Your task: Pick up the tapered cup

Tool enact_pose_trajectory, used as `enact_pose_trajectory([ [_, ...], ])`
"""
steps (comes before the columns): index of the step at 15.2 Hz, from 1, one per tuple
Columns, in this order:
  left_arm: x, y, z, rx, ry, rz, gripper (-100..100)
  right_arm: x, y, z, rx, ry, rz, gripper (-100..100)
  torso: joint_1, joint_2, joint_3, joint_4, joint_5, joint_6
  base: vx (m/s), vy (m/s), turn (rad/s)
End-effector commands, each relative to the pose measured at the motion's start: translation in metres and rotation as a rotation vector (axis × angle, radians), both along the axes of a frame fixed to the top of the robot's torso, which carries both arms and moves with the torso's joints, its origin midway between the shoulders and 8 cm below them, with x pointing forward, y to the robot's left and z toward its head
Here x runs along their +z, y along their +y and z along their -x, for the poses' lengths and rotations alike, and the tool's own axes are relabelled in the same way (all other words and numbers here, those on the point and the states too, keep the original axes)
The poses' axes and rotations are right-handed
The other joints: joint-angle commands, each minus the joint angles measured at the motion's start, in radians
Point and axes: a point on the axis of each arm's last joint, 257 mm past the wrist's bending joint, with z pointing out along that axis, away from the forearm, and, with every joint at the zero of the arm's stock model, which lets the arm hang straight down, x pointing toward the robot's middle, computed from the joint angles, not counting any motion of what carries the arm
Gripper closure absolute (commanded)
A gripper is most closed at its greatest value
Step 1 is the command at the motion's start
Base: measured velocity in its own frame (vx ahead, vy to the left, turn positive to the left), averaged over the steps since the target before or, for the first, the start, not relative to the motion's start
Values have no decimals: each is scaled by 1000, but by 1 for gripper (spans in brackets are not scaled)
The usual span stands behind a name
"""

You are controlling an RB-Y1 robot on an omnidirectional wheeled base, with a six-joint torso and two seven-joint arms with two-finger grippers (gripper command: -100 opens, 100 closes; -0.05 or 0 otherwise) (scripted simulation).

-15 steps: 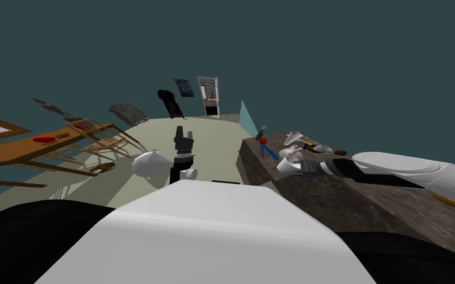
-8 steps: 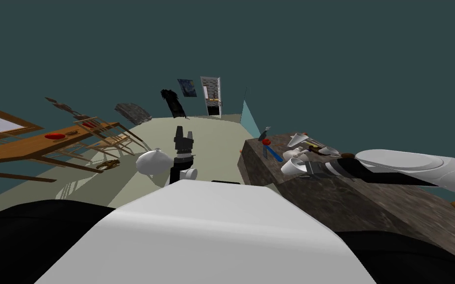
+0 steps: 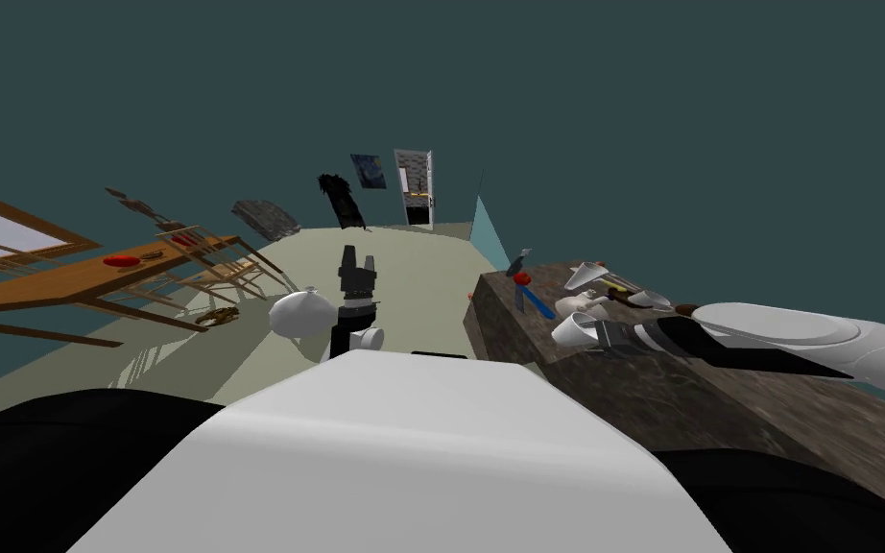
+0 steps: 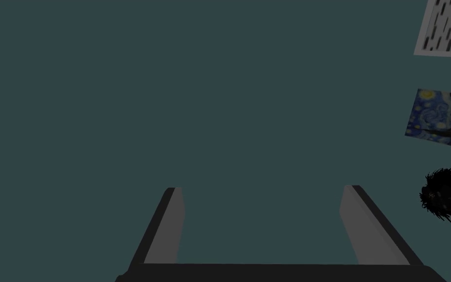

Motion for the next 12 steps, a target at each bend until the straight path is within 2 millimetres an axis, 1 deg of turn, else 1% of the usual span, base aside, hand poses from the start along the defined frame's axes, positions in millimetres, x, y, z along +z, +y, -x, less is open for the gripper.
enact_pose_trajectory([
  [1,0,0,0,0,0,0,0,0,0,0,0,0,0,-100,0,0,0,0,0,0,11,2,25],
  [2,0,0,0,0,0,0,0,-1,0,1,-1,0,0,100,0,0,0,0,0,0,0,0,0],
  [6,0,0,0,0,0,0,0,-2,-1,3,2,8,2,100,-1,1,2,2,-2,0,0,0,0],
  [7,0,0,0,0,0,0,0,-1,0,0,0,0,0,100,-1,2,2,2,-2,0,-2,1,-18],
  [8,0,0,0,0,0,0,0,14,5,-12,16,0,1,100,-2,2,2,2,-1,0,-19,-7,-108],
  [9,0,0,0,0,0,0,0,10,4,-6,11,14,1,100,-1,3,2,2,-1,0,-35,-13,-130],
  [11,0,0,0,0,0,0,0,14,5,-12,16,0,1,100,-2,5,3,2,-1,0,-29,-12,-27],
  [12,0,0,0,0,0,0,0,11,4,-10,16,0,2,100,-2,4,3,2,-1,-1,-12,-6,10],
])
